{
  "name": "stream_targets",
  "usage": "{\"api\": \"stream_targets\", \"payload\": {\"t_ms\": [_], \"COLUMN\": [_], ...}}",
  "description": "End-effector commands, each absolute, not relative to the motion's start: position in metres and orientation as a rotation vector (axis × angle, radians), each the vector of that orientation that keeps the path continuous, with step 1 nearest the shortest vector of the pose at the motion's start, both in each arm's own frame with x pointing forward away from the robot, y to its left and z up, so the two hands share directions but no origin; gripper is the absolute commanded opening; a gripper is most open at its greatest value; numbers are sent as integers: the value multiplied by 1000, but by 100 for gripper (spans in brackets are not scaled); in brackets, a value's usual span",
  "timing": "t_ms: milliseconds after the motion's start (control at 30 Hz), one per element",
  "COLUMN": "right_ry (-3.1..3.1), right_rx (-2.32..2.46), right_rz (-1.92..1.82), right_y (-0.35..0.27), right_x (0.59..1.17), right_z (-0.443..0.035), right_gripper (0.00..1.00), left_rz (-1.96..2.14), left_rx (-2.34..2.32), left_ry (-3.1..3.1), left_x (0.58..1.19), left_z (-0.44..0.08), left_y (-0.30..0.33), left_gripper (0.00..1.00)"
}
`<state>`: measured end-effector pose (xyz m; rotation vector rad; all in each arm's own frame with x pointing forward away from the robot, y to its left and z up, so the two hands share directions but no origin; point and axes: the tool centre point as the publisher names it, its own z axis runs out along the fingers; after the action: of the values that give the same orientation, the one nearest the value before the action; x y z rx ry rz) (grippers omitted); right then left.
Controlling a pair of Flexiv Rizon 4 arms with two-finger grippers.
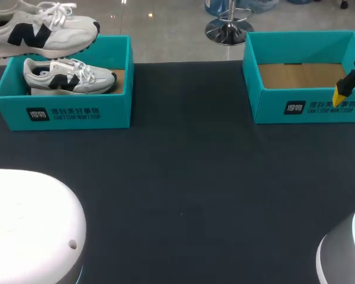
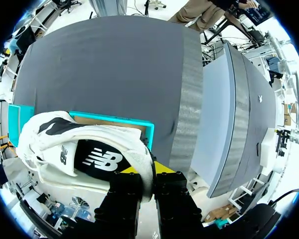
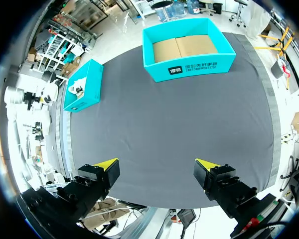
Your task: Take the shoe out of the shoebox, open the shoe tongue, remove and reinsert the insole, then place the shoe into the shoebox
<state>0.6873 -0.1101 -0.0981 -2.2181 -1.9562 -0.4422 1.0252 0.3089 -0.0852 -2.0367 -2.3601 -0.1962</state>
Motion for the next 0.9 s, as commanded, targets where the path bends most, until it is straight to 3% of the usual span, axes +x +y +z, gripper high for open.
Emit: {"api": "stream_targets", "payload": {"t_ms": [33,300,900], "right_ry": [-1956,-1956,-1956], "right_rx": [-2217,-2217,-2217], "right_rz": [-432,-432,-432], "right_y": [-109,-109,-109], "right_x": [691,691,691], "right_z": [-97,-97,-97], "right_gripper": [100,100,100], "left_rz": [-207,-203,-242], "left_rx": [-2041,-2040,-2176], "left_ry": [-2364,-2363,-2267], "left_x": [1021,1015,836], "left_z": [-84,-86,-105], "left_y": [309,301,100], "left_gripper": [0,0,0]}}
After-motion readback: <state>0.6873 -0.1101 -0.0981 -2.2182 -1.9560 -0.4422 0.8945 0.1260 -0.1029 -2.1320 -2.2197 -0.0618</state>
